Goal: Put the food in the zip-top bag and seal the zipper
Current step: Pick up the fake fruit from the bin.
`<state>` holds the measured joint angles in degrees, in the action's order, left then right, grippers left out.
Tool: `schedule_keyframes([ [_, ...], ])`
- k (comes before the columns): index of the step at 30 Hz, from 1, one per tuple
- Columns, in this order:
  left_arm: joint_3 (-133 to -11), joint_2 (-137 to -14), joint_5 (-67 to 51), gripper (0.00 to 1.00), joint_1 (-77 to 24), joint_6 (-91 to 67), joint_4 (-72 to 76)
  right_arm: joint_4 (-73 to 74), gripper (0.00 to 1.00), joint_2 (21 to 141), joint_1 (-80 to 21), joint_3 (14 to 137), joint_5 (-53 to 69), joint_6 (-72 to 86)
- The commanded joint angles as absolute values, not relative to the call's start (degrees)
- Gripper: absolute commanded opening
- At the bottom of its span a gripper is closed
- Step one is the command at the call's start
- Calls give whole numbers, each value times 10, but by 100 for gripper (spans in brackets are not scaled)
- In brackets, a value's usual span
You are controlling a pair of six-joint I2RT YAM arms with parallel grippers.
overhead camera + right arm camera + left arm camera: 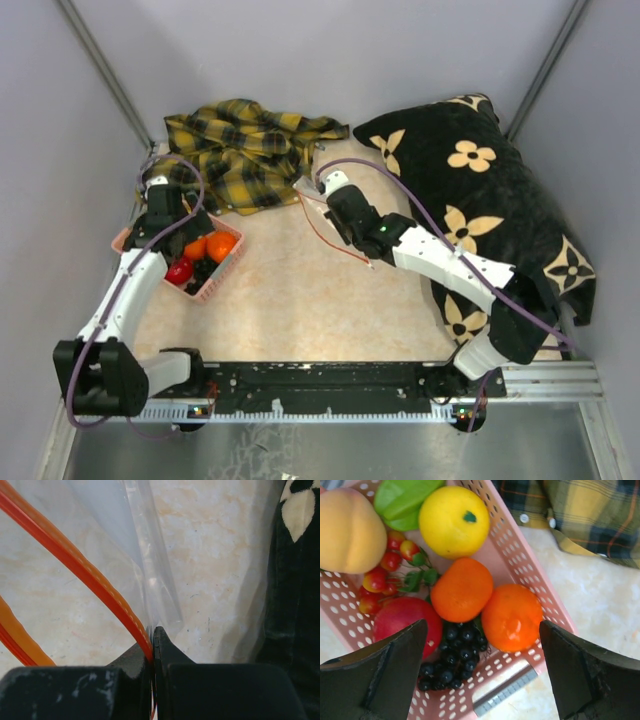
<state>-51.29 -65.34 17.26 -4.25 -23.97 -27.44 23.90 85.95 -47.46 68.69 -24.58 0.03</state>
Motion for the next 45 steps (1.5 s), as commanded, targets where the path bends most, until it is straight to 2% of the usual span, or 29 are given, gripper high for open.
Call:
schedule_keyframes([
  [1,-552,-702,142,99,1,-197,-274,206,0,853,-479,693,-247,-10],
  [4,-575,-752,104,98,21,-177,-278,203,0,852,-479,690,-247,-11],
  [13,-640,-870,112,99,36,-154,-319,199,0,855,-479,686,-250,-11],
  [18,-636,-905,105,99,36,-147,-323,195,0,860,-479,685,-251,-9],
  [34,-616,-938,29,96,42,-163,-325,178,0,867,-479,675,-244,-5],
  [39,-609,-941,-36,88,40,-177,-328,180,0,866,-479,676,-247,-6],
  [45,-593,-894,-84,84,12,-195,-311,182,0,855,-479,672,-256,-5],
])
